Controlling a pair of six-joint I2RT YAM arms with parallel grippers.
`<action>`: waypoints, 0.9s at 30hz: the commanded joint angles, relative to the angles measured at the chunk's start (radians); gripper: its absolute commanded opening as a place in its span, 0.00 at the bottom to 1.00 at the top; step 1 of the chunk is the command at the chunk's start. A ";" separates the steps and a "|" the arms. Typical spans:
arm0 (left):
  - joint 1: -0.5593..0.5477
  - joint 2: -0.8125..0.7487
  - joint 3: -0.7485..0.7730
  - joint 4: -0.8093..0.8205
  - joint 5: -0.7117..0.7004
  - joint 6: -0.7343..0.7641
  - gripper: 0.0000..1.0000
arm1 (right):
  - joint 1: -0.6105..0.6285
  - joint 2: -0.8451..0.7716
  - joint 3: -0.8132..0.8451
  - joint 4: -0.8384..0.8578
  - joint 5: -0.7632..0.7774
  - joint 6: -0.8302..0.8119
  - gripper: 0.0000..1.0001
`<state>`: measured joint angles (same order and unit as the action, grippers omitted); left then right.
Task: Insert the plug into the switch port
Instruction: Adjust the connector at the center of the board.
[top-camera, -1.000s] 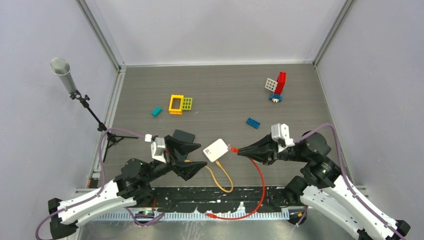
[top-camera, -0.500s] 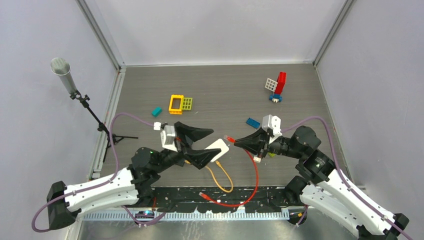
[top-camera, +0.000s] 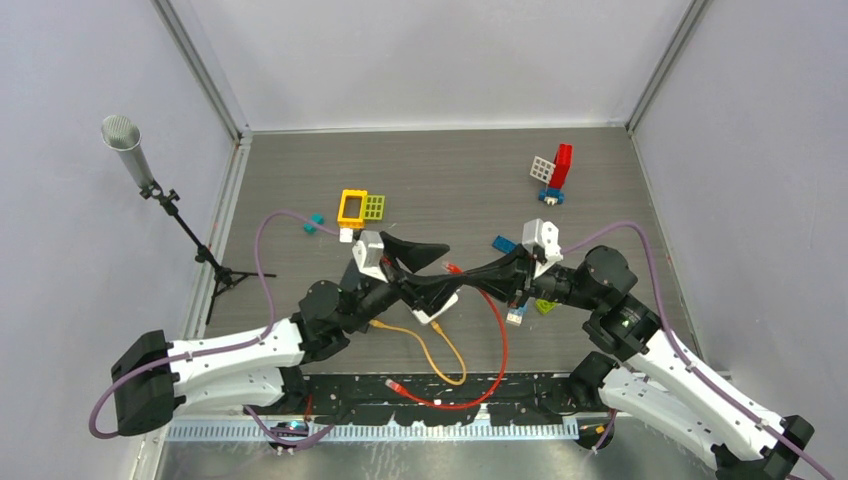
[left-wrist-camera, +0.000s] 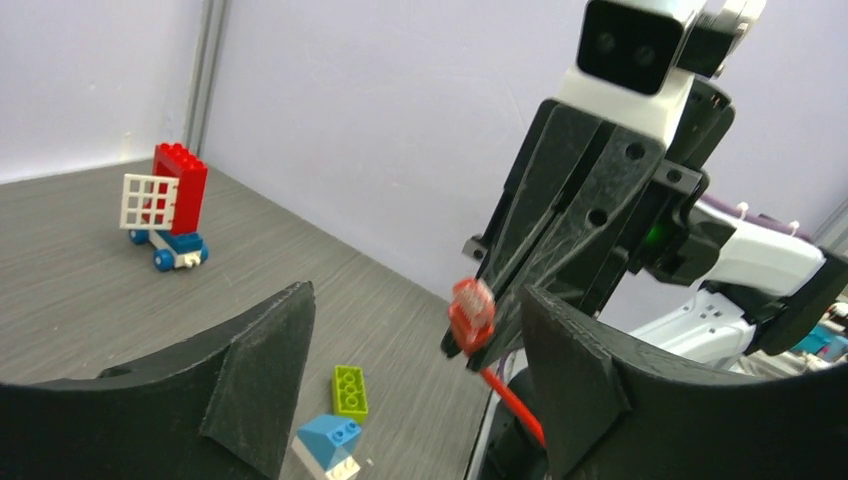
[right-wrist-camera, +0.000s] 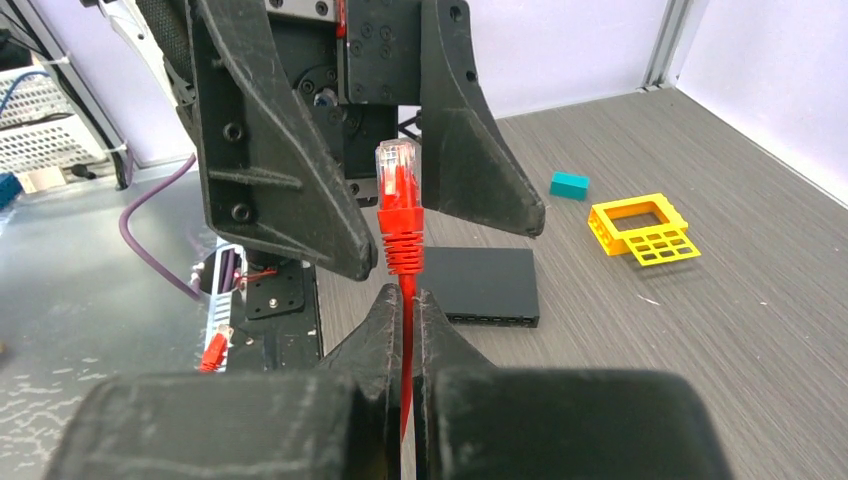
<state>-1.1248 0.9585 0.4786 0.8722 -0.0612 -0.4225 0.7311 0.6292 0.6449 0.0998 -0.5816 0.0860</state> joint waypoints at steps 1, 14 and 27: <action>-0.004 0.030 0.065 0.135 -0.017 -0.033 0.74 | 0.004 0.001 0.004 0.058 -0.017 0.020 0.00; -0.003 0.054 0.080 0.104 0.107 -0.088 0.05 | 0.003 -0.045 -0.010 0.029 0.006 0.010 0.07; -0.003 -0.086 0.089 -0.006 0.481 0.045 0.00 | 0.003 -0.049 -0.120 0.352 -0.247 0.340 0.45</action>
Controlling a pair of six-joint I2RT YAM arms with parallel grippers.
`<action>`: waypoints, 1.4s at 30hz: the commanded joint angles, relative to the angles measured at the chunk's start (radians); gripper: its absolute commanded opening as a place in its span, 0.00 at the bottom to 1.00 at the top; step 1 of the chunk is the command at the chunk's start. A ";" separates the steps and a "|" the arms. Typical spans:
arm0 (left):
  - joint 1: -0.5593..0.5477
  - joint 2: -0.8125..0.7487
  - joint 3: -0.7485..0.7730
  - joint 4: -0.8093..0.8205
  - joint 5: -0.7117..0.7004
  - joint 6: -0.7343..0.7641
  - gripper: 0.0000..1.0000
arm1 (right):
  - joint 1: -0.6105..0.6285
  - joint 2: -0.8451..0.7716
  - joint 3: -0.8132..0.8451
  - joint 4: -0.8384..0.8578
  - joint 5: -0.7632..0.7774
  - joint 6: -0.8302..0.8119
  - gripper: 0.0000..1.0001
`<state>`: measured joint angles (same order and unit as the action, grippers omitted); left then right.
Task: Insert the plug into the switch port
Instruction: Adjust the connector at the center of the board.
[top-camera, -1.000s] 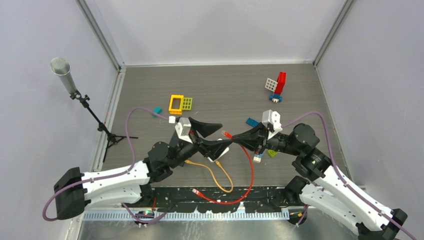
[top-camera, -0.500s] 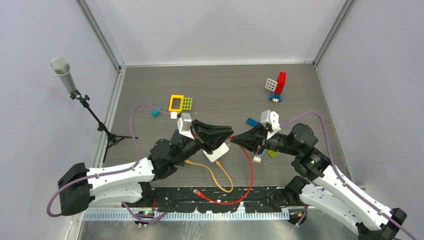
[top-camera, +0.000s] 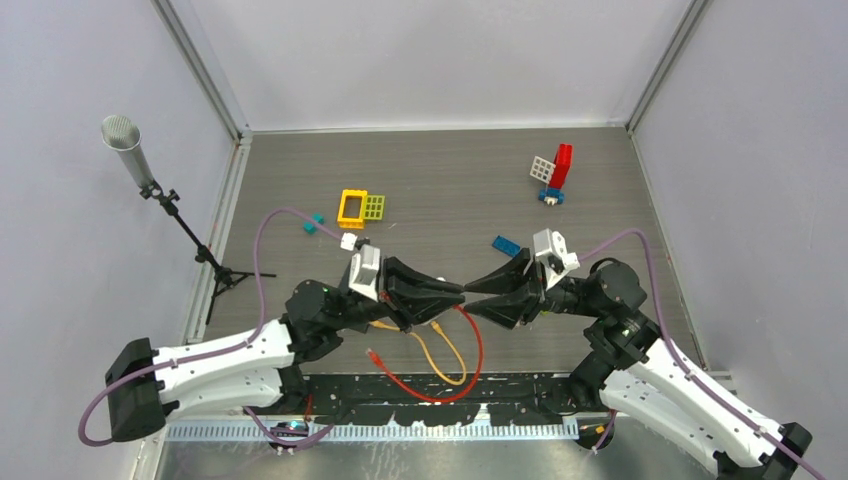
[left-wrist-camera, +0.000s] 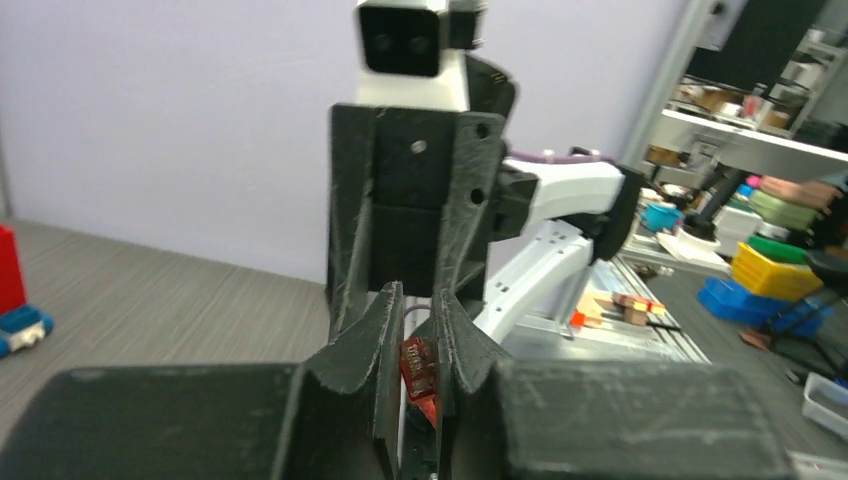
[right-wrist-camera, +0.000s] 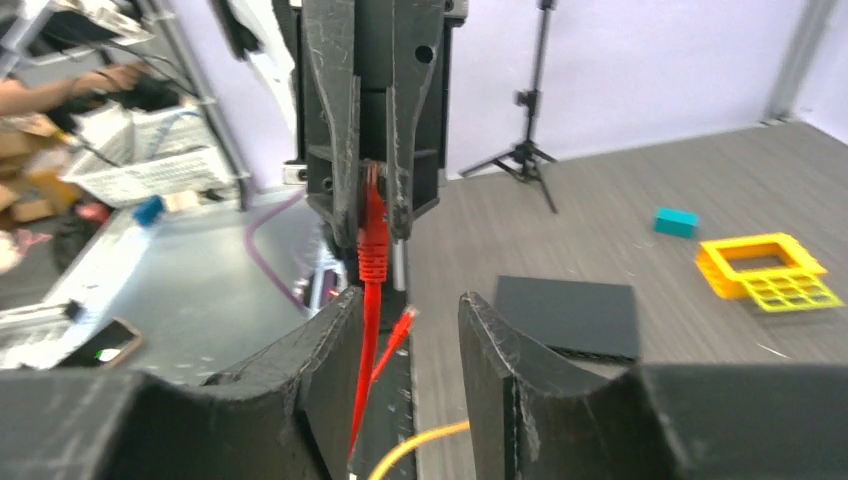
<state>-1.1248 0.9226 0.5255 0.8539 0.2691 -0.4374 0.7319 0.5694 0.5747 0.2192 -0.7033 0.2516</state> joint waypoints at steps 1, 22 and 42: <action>-0.003 -0.060 0.041 0.012 0.166 0.065 0.00 | 0.002 0.014 -0.062 0.287 -0.140 0.213 0.46; -0.003 -0.124 0.071 -0.095 0.323 0.149 0.00 | 0.003 0.084 -0.125 0.557 -0.241 0.471 0.49; -0.003 -0.108 0.066 -0.095 0.269 0.195 0.00 | 0.009 0.068 -0.104 0.449 -0.248 0.411 0.50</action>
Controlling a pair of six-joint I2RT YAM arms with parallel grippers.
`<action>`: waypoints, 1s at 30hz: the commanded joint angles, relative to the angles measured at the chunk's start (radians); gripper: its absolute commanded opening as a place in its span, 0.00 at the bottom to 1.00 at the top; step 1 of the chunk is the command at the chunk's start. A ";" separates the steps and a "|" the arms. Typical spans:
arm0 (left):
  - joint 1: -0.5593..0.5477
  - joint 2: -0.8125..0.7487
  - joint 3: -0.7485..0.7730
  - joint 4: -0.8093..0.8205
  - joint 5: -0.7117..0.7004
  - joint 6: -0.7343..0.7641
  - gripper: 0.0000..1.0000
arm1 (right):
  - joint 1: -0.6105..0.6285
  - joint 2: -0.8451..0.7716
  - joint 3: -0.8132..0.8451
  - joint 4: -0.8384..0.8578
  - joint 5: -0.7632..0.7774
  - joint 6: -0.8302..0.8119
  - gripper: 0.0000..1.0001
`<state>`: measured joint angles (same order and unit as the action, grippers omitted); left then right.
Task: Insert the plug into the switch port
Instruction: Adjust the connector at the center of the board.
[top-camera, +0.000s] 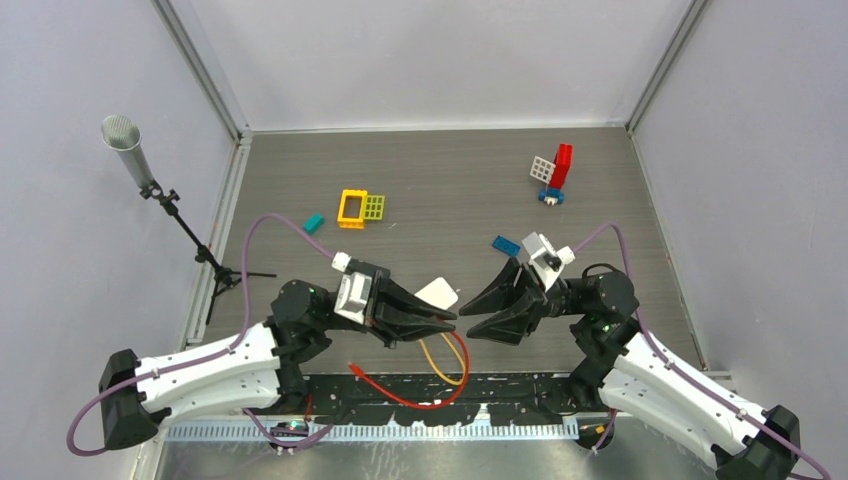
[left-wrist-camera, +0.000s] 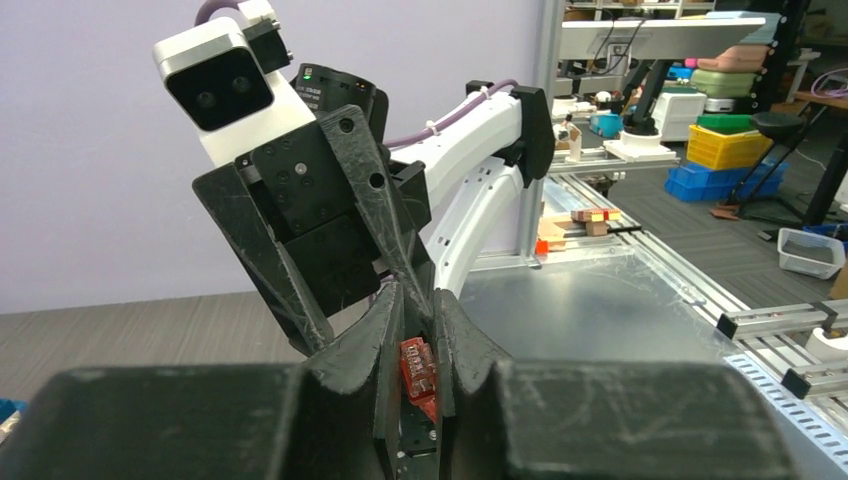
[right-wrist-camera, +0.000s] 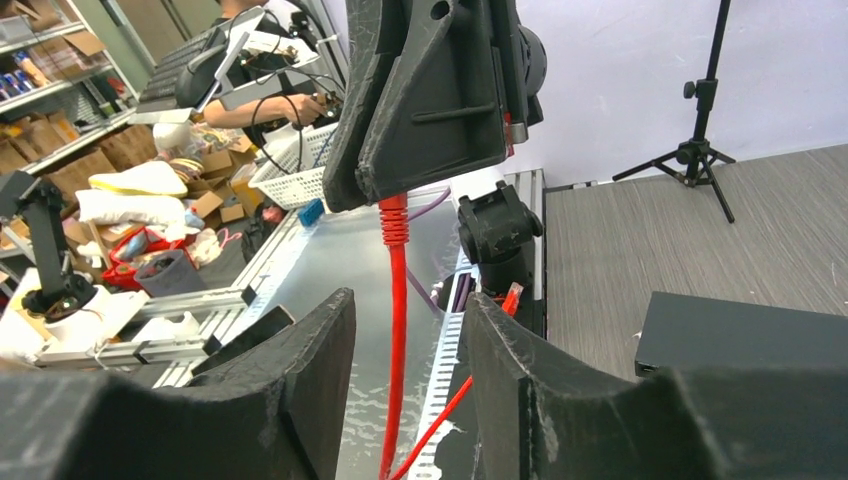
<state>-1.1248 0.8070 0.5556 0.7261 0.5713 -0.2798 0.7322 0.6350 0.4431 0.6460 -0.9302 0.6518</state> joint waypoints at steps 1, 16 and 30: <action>-0.003 0.014 0.036 0.049 -0.038 0.040 0.00 | 0.012 0.009 0.027 0.023 -0.021 0.011 0.51; -0.003 0.076 0.104 0.066 -0.080 0.100 0.01 | 0.041 0.040 0.011 -0.003 -0.005 -0.034 0.03; -0.004 -0.401 0.085 -0.523 -0.827 0.023 1.00 | 0.040 -0.004 0.682 -1.185 0.609 -0.758 0.01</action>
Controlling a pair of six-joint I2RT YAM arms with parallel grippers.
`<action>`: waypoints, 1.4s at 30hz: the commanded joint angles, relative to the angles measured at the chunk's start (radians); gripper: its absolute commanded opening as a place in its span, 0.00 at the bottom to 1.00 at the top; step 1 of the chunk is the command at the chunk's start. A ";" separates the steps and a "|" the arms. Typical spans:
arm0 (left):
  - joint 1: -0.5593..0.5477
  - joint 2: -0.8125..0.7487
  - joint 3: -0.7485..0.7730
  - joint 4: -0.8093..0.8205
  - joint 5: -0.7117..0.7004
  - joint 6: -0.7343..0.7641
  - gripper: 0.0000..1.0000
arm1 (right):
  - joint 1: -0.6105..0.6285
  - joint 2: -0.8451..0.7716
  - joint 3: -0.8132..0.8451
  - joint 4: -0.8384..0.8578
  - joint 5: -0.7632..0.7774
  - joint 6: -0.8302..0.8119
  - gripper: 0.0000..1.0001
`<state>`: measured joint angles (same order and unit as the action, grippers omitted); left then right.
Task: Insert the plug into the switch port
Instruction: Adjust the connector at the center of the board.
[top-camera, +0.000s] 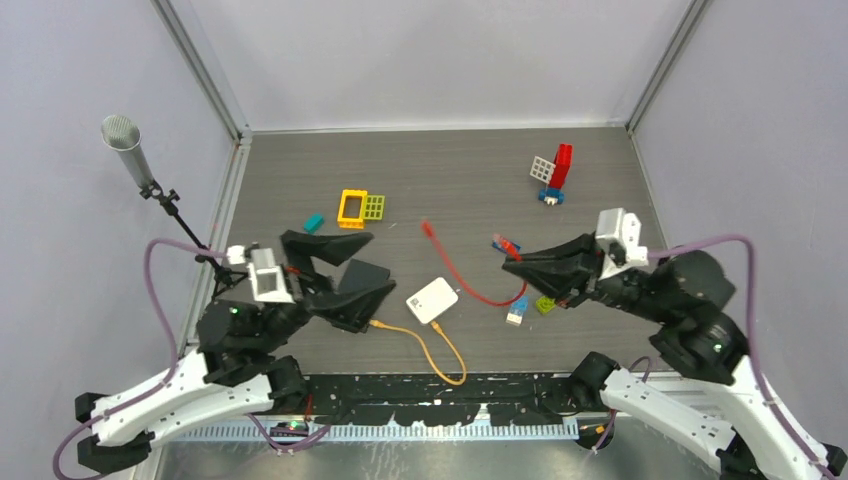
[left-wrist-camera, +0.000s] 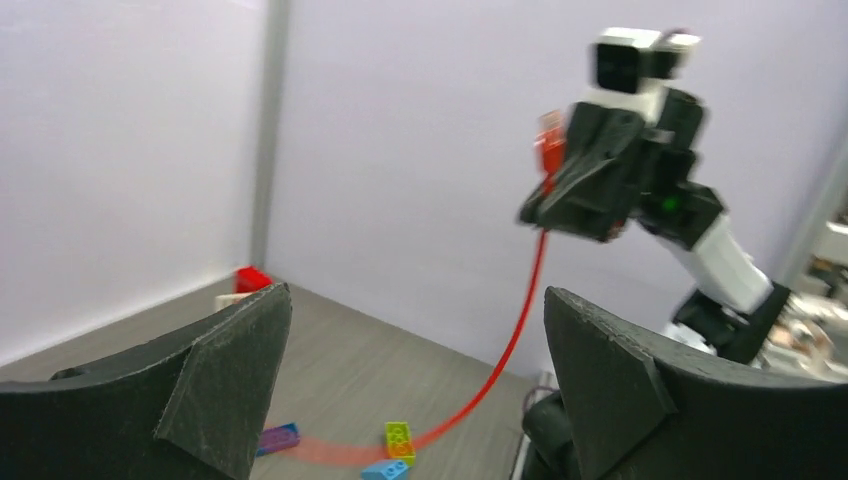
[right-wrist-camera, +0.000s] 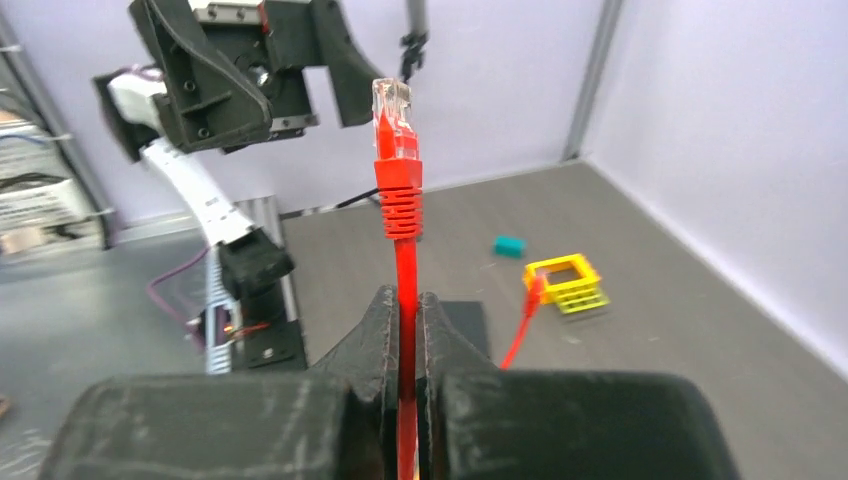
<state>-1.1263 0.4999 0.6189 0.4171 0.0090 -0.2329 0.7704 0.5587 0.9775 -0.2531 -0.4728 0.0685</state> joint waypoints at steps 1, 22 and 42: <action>-0.001 -0.117 0.018 -0.242 -0.289 -0.021 1.00 | 0.003 0.099 0.162 -0.306 0.149 -0.170 0.00; -0.001 -0.367 -0.063 -0.498 -0.571 -0.089 0.99 | 0.849 0.850 0.057 -0.184 1.140 0.033 0.41; 0.000 -0.123 0.021 -0.820 -0.749 -0.288 1.00 | 0.358 0.495 -0.246 0.065 0.623 0.134 0.57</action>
<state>-1.1263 0.2573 0.5789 -0.2729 -0.6636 -0.4210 1.2213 1.0409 0.7536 -0.2634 0.2424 0.1848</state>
